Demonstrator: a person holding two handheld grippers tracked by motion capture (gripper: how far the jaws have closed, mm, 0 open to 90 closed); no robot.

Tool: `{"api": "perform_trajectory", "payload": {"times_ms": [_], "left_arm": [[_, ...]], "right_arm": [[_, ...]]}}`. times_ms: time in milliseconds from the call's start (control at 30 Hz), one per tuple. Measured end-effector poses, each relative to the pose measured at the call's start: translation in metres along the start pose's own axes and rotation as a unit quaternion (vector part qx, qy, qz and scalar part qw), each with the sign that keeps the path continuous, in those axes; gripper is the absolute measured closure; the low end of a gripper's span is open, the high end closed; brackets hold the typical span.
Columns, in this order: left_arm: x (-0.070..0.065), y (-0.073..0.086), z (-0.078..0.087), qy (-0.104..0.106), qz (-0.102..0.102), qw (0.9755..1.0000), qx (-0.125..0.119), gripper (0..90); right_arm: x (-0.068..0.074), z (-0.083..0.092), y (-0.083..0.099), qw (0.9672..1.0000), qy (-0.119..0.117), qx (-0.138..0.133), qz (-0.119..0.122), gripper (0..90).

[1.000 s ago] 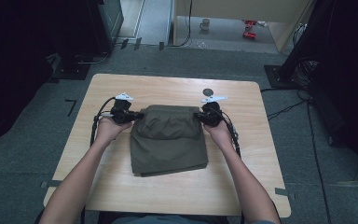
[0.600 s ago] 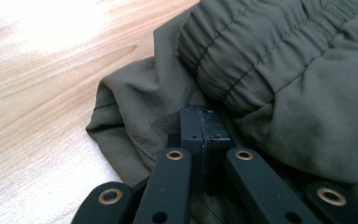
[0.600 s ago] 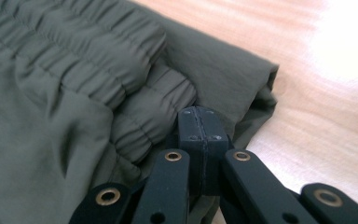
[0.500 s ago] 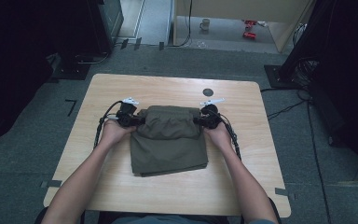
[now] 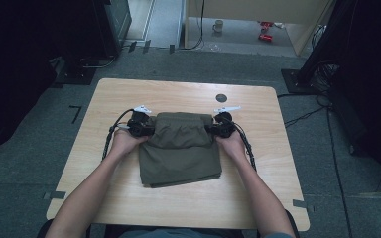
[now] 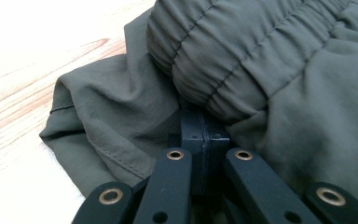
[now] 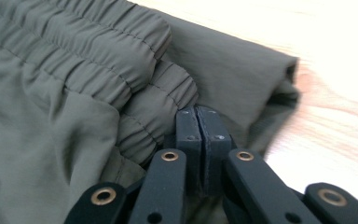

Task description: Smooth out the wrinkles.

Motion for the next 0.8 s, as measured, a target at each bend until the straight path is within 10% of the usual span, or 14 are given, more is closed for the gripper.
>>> {"api": "perform_trajectory", "payload": {"times_ms": [167,800], "left_arm": [[0.0,-0.001,0.001,0.002,0.005,1.0,-0.003,90.0],[-0.035,-0.003,0.043,0.045,-0.059,0.9964,-0.04,88.0]], "right_arm": [[0.001,0.003,-0.002,0.9995,-0.025,-0.009,-0.014,86.1],[0.033,0.044,0.006,0.9961,-0.045,-0.017,0.074,83.5]]}}
Point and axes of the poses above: each handheld gripper's, and its own axes: z roughly backward along the jaws, y roughly out of its underside, x roughly to its left, the point moved 4 cm from there along -z, roughly forward along the jaws, and after that the axes turned 6 degrees about -x, right-handed, at the moved point
